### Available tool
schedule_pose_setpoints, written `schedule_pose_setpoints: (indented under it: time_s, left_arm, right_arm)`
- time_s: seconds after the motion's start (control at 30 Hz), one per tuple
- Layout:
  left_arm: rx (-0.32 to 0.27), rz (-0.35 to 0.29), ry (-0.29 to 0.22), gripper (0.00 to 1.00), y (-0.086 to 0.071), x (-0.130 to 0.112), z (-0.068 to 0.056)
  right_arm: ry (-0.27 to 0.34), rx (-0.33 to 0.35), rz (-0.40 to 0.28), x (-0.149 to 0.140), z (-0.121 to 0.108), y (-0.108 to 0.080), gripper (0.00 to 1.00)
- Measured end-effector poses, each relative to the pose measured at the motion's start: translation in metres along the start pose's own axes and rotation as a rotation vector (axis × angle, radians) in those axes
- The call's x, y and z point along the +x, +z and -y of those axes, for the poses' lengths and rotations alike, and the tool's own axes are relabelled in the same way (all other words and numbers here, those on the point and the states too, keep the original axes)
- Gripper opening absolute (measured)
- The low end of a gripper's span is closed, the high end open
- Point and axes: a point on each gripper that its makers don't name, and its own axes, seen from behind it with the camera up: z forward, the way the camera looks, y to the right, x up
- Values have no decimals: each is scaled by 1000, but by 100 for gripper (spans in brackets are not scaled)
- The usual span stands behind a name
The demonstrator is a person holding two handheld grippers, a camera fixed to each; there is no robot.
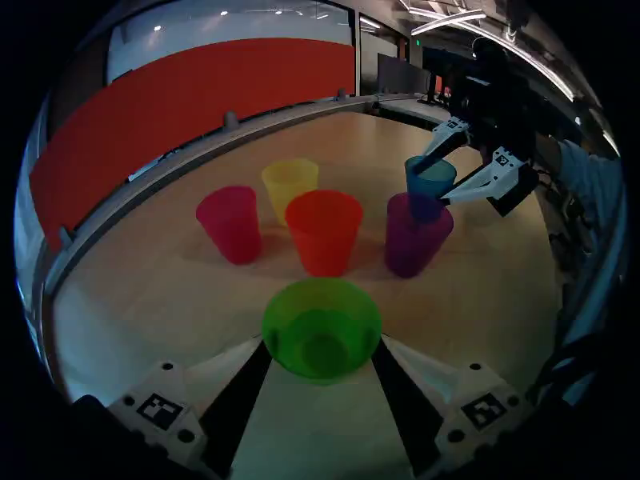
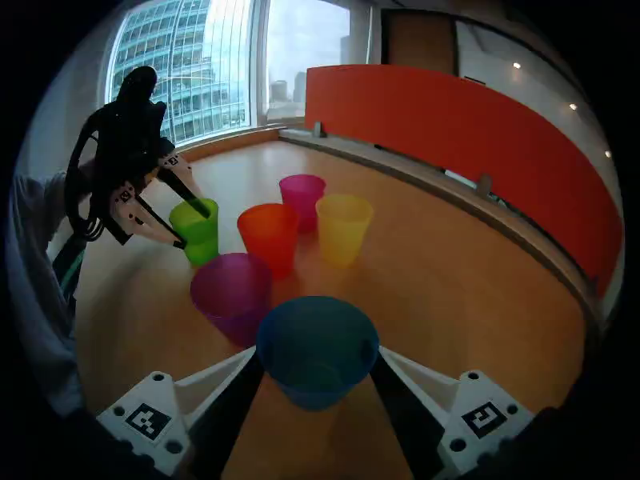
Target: Pour water
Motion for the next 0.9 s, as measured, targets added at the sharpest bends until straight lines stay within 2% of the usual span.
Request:
schedule_pose_setpoints:
  time_s: [0.7,0.9]
  left_arm:
    - [2,0,-17,85,-2,-6,0]
    - [-3,1,-23,85,-1,-5,-1]
  right_arm:
    - [-3,-11,22,-19,2,1,91]
    - [13,-11,20,-20,3,0,91]
